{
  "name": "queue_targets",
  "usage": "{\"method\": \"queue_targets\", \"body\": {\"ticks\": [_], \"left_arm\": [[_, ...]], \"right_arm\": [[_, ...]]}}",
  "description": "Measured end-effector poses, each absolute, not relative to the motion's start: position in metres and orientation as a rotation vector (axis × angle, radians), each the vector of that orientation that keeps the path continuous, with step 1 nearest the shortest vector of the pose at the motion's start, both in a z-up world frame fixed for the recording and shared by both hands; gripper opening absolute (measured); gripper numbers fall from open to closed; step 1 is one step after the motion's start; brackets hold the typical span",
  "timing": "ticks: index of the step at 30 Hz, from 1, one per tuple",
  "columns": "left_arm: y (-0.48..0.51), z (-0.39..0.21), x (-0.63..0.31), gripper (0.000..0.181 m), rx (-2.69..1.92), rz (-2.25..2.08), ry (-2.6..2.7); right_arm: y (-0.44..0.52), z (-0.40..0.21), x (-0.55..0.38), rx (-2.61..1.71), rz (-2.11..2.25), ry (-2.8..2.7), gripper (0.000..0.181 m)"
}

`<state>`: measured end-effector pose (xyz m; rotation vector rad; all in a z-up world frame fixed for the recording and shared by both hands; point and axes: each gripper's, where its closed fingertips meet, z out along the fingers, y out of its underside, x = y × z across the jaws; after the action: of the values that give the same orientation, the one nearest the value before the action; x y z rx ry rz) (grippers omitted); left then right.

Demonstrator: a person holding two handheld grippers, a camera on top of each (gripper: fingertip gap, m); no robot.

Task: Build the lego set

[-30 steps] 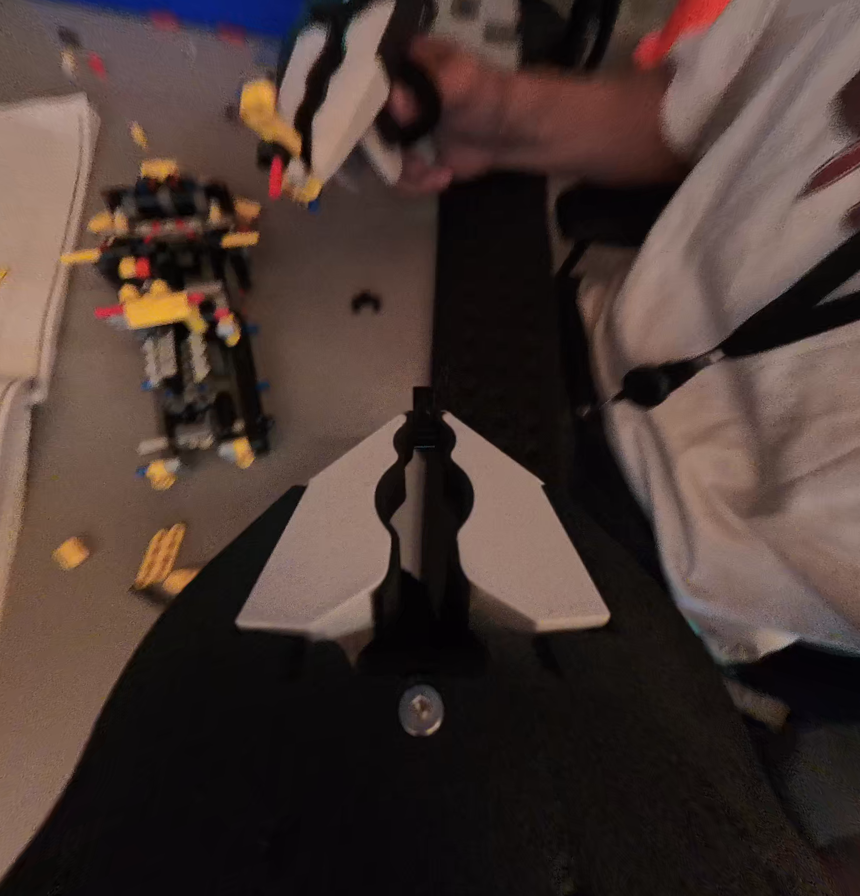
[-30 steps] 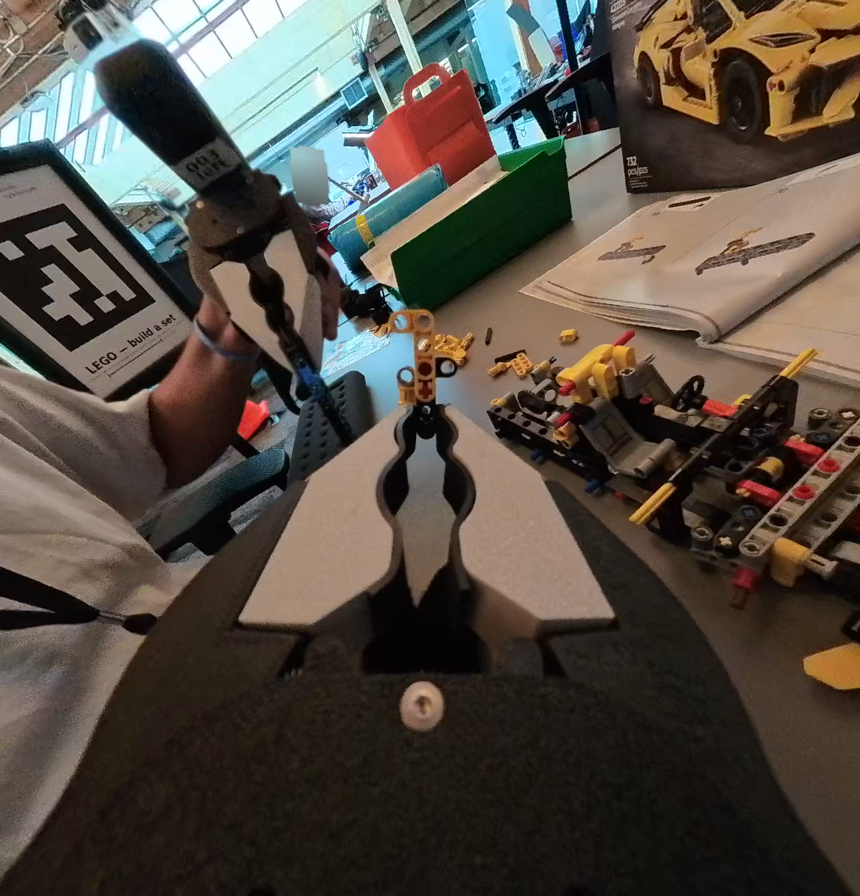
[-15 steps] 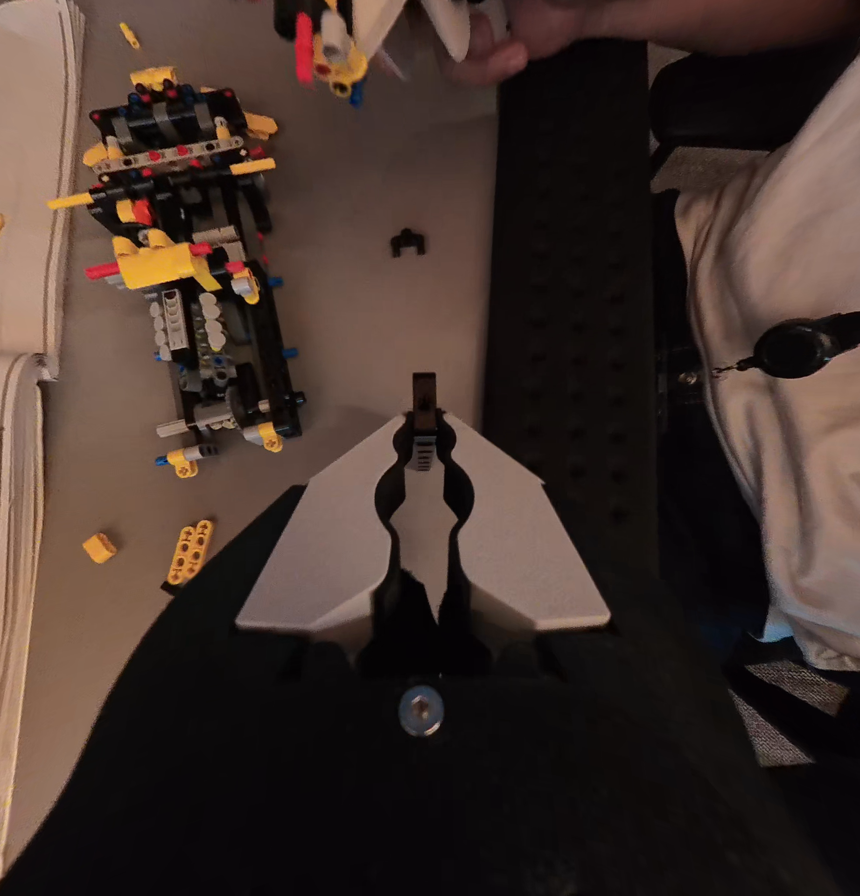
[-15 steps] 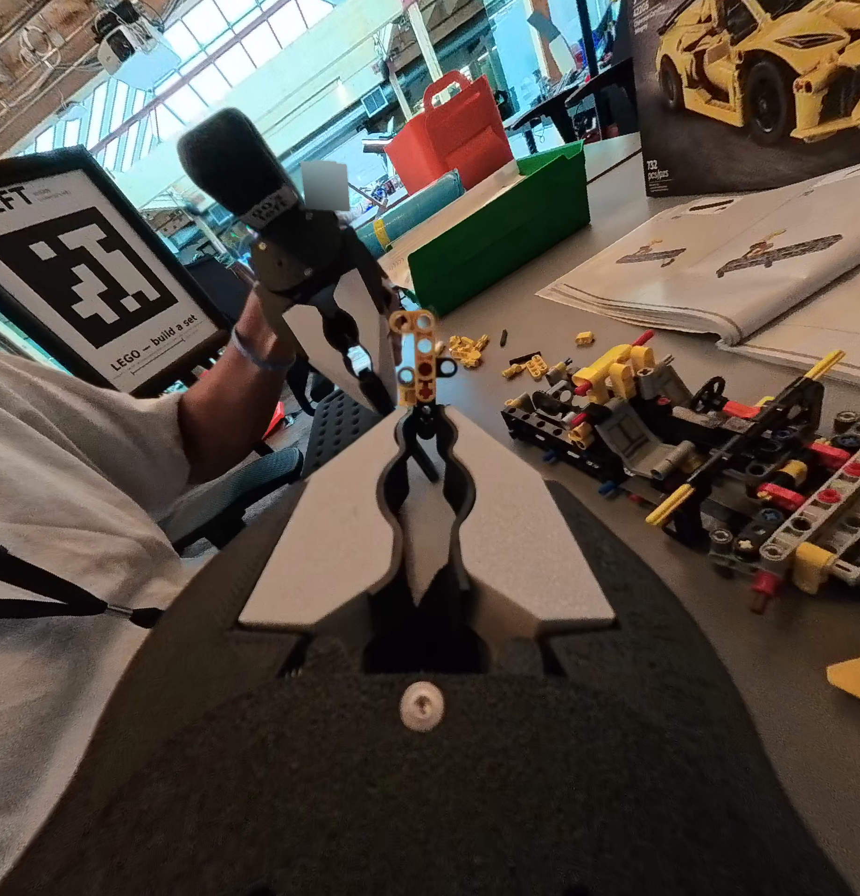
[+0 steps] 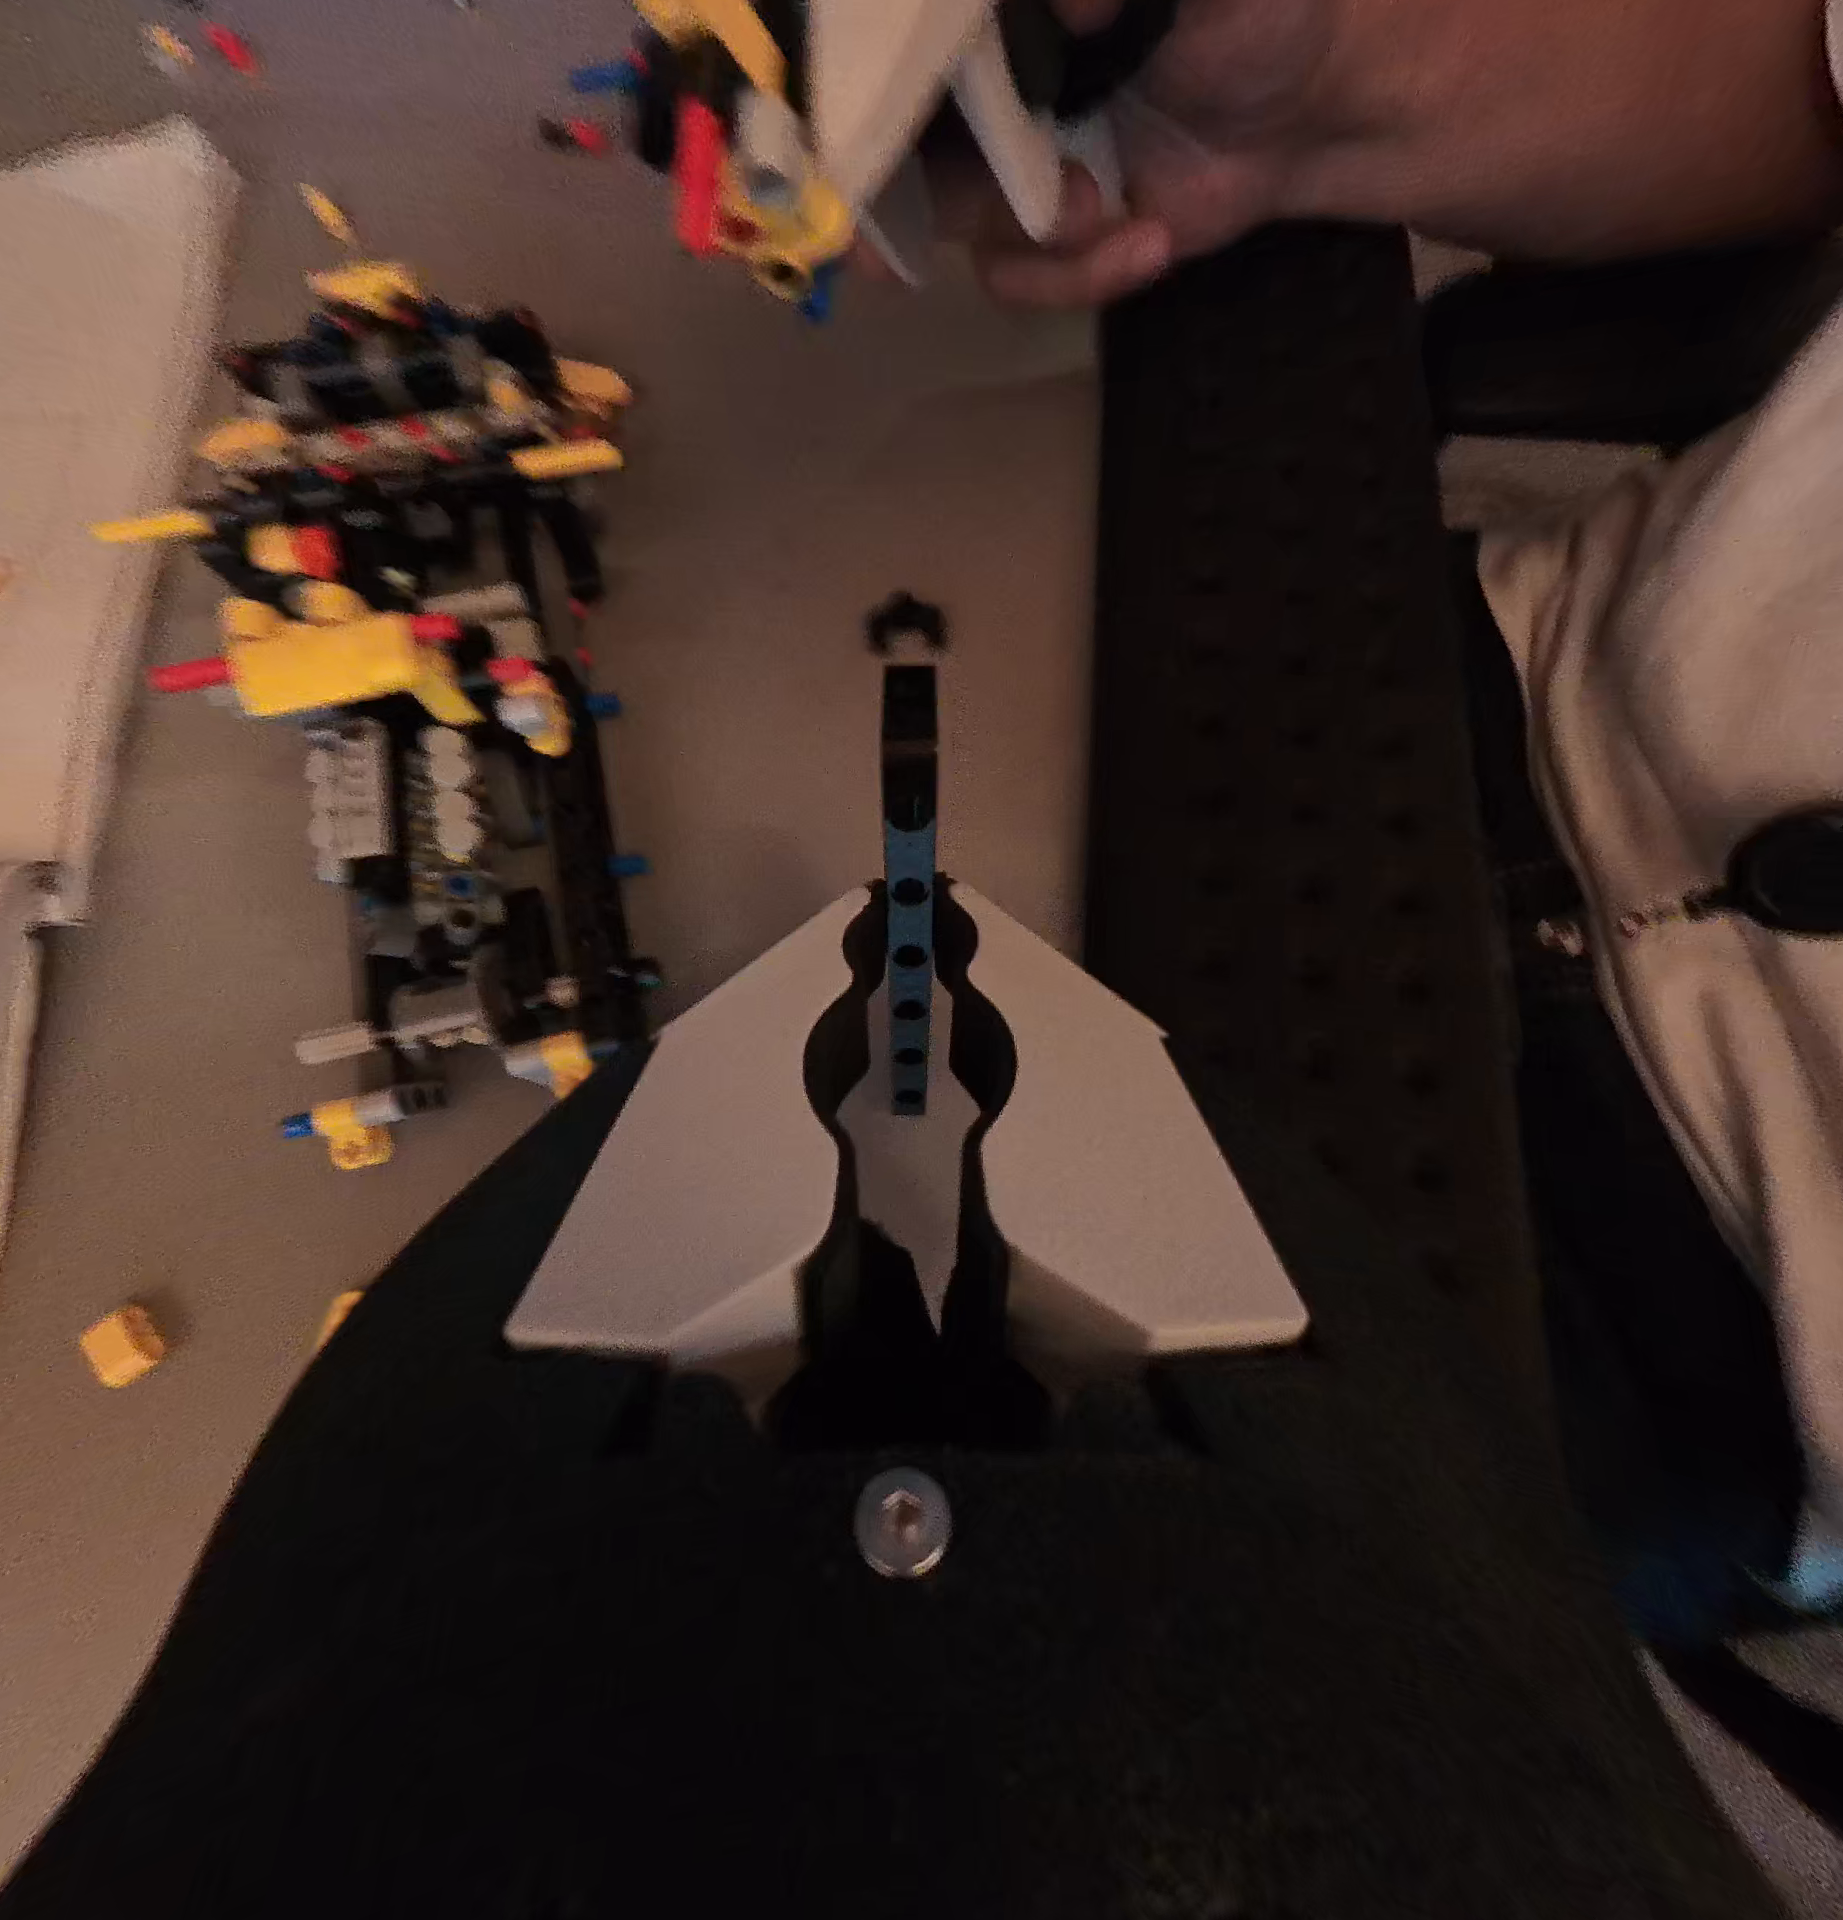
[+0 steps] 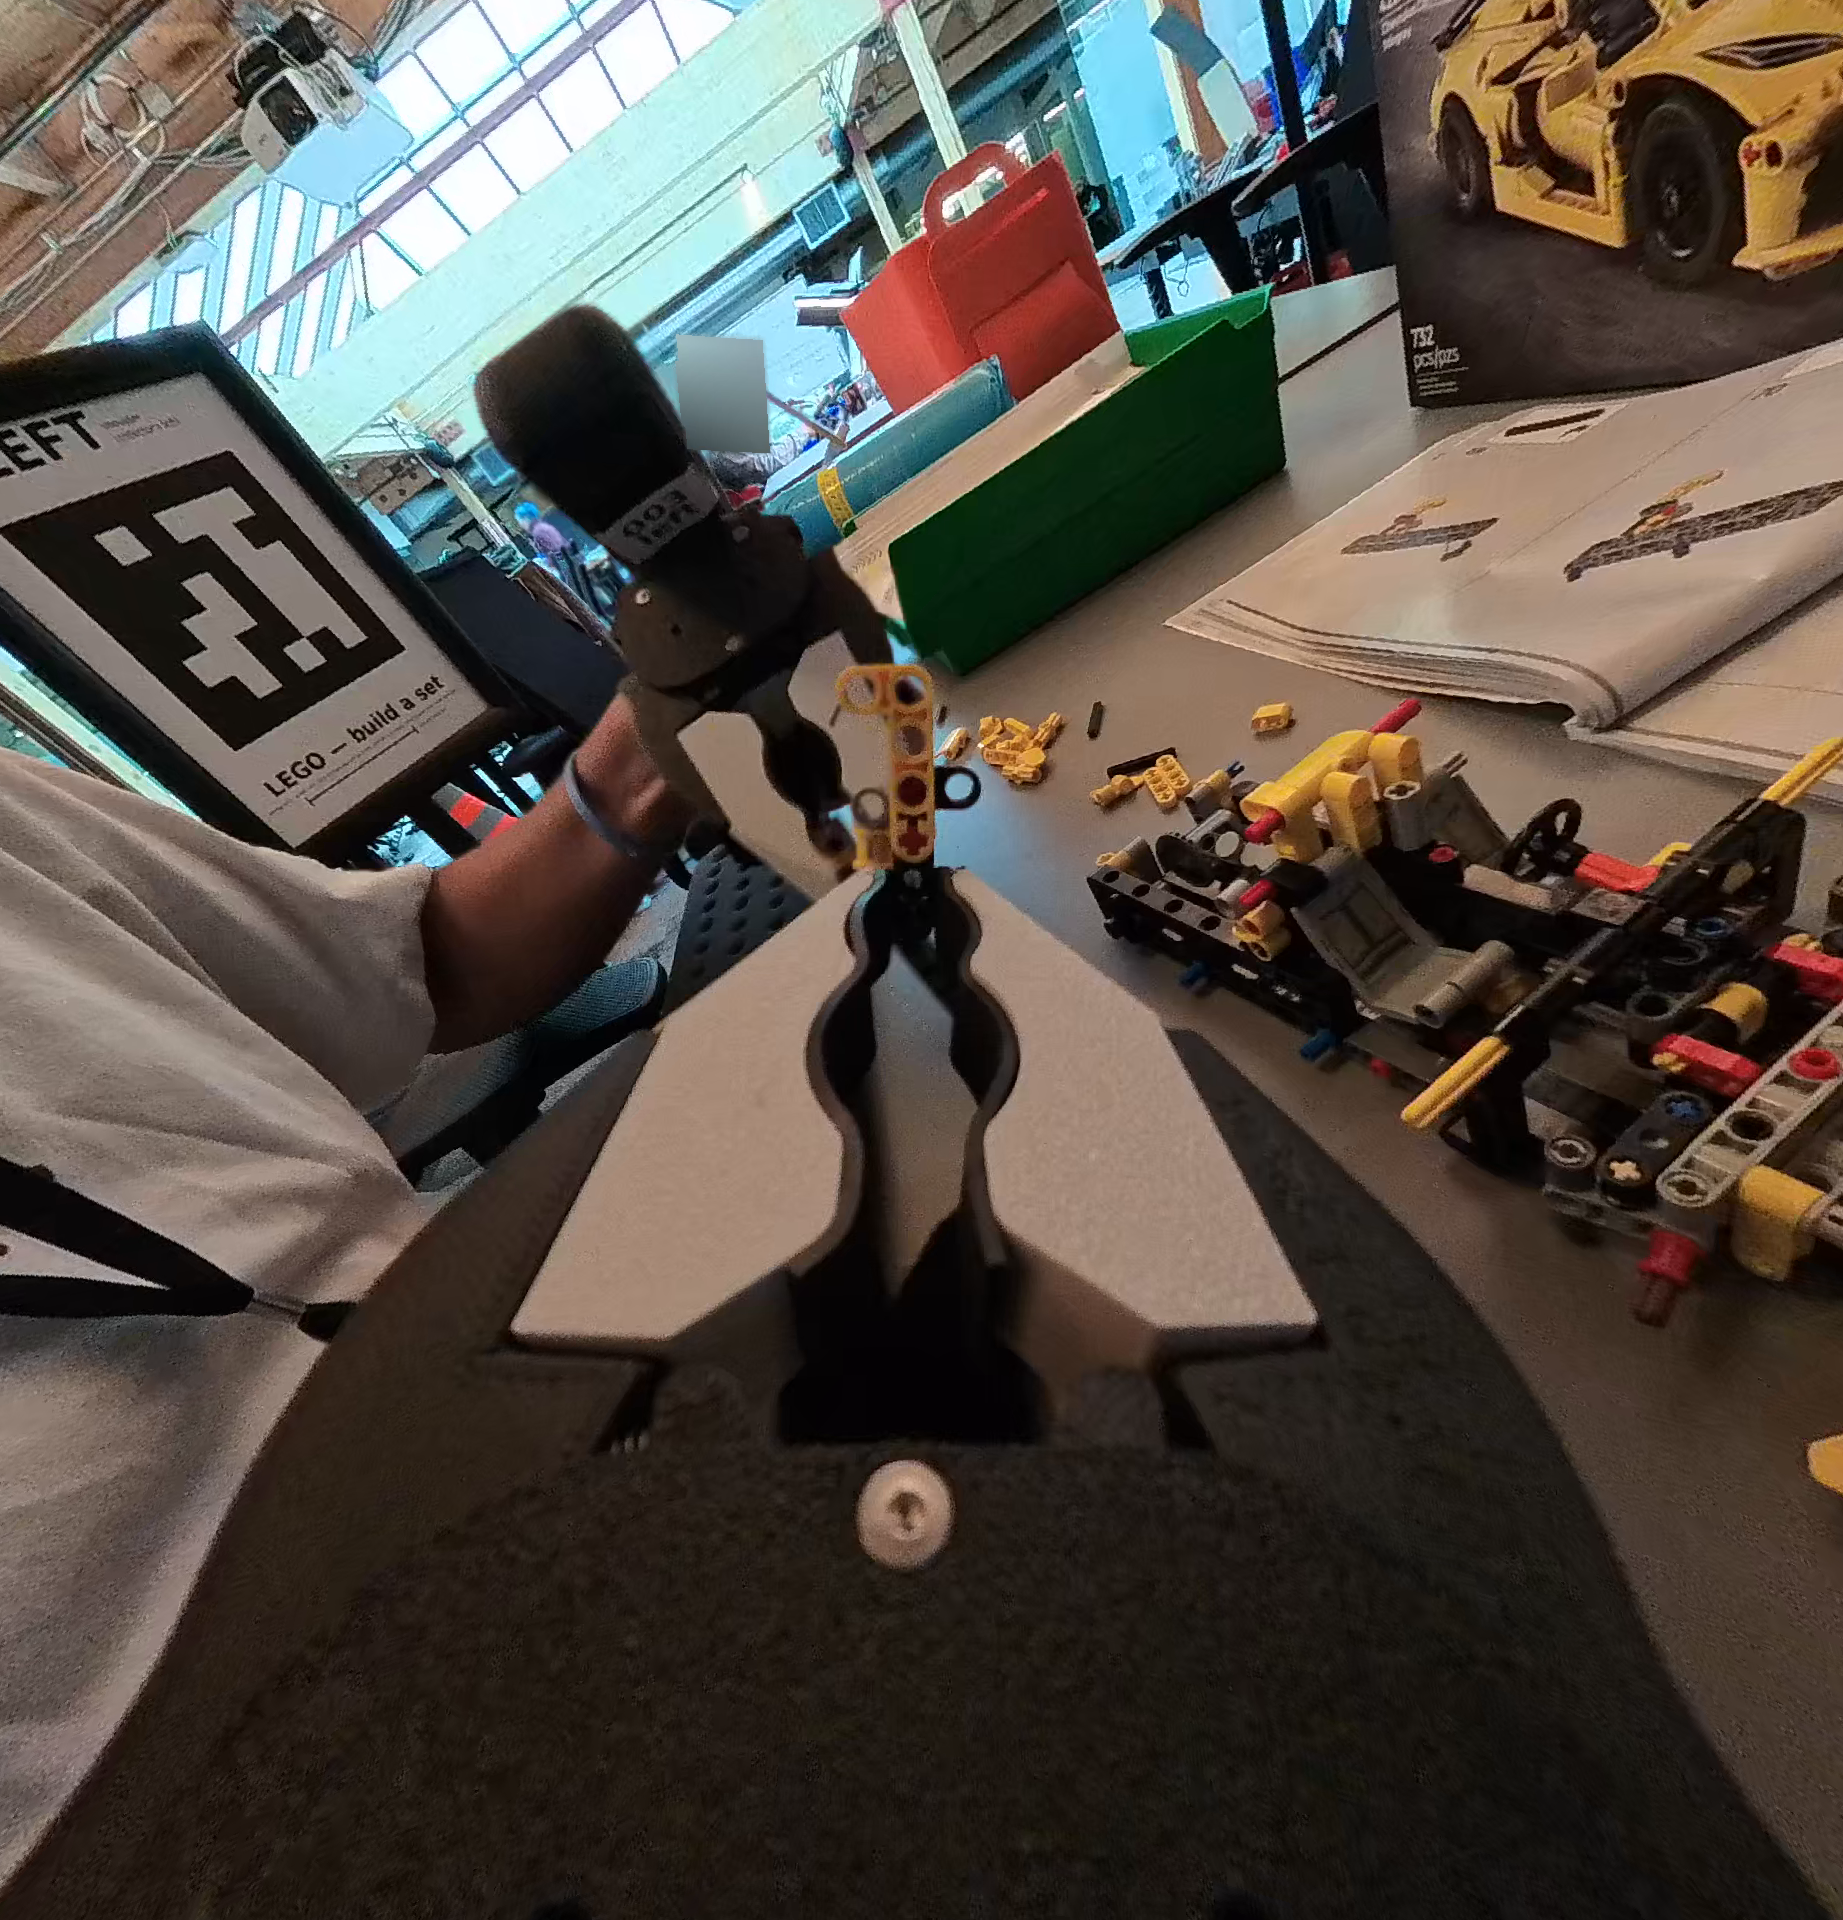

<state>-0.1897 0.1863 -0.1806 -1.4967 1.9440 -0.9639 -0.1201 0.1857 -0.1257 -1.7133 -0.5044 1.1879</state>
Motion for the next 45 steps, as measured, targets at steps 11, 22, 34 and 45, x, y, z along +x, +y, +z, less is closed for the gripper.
{"method": "queue_targets", "body": {"ticks": [11, 22, 34, 45], "left_arm": [[0.203, -0.074, -0.184, 0.007, -1.258, -2.203, 0.88], [0.173, -0.023, -0.219, 0.007, -0.715, -2.754, 0.695], [0.177, -0.023, -0.227, 0.007, -0.621, -2.847, 0.598], [0.174, -0.02, -0.233, 0.006, -0.507, -2.969, 0.549]], "right_arm": [[0.185, -0.063, -0.147, -1.452, 1.465, -0.504, 0.006], [0.206, -0.023, -0.211, -1.147, 1.508, -0.758, 0.006], [0.202, -0.017, -0.223, -1.012, 1.741, -0.706, 0.006], [0.197, -0.014, -0.228, -0.914, 1.635, -0.727, 0.006]]}}
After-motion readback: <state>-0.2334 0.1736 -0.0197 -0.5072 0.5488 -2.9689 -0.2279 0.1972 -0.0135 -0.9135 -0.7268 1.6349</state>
